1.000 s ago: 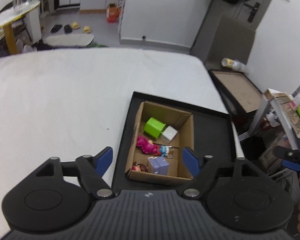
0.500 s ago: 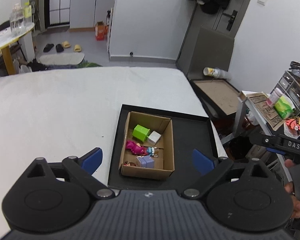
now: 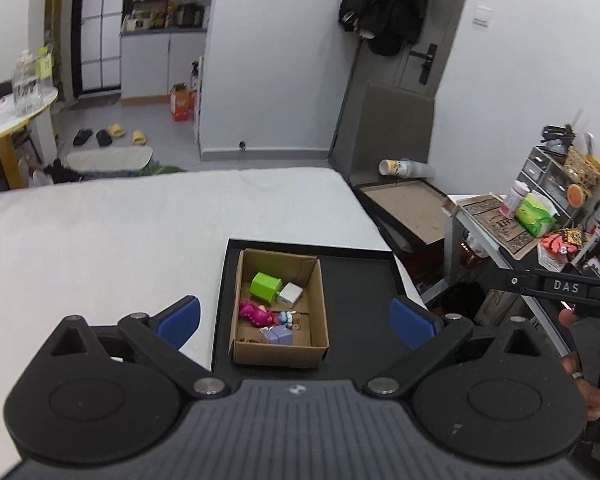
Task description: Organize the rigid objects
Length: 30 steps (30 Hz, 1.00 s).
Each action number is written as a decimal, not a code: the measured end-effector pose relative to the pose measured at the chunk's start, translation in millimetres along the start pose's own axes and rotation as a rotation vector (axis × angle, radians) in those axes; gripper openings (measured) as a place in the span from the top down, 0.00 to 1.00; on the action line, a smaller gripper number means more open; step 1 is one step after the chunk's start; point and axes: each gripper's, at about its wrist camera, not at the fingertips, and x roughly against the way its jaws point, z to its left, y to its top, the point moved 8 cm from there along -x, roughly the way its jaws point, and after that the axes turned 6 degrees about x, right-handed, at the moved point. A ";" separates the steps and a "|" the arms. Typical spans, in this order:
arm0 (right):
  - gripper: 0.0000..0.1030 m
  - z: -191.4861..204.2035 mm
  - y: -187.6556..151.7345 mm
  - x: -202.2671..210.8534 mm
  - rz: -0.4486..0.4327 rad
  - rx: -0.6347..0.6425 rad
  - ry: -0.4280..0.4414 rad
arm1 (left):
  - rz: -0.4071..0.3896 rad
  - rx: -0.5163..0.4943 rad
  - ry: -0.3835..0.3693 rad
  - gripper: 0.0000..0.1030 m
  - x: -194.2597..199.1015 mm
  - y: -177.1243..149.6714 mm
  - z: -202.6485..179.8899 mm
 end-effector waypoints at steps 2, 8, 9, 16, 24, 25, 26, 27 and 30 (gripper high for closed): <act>0.00 0.1 -3.3 3.2 -0.004 0.012 -0.009 | -0.016 -0.009 -0.005 0.02 4.5 -3.0 -1.4; 0.00 4.1 -13.5 7.4 -0.012 0.037 -0.014 | -0.043 -0.021 0.001 0.02 11.5 -9.9 -4.2; 0.00 4.8 -14.7 7.8 -0.014 0.038 -0.013 | -0.049 -0.029 0.002 0.02 13.0 -11.0 -5.3; 0.00 6.4 -27.1 8.1 0.004 0.011 -0.008 | -0.054 -0.062 -0.009 0.02 16.1 -16.9 -13.5; 0.00 13.1 -42.3 6.9 0.046 0.010 -0.039 | 0.016 -0.027 -0.032 0.02 5.3 -30.4 -10.2; 0.00 14.1 -44.3 7.6 0.047 0.014 -0.041 | 0.020 -0.019 -0.029 0.02 4.1 -31.0 -8.6; 0.00 16.1 -45.0 8.5 0.046 0.020 -0.042 | 0.025 -0.011 -0.027 0.02 3.1 -31.7 -6.8; 0.00 17.5 -45.6 9.5 0.045 0.025 -0.044 | 0.029 -0.004 -0.025 0.02 2.1 -32.2 -5.1; 0.00 21.4 -47.3 11.1 0.045 0.043 -0.044 | 0.029 -0.005 -0.008 0.02 -0.1 -33.3 -0.9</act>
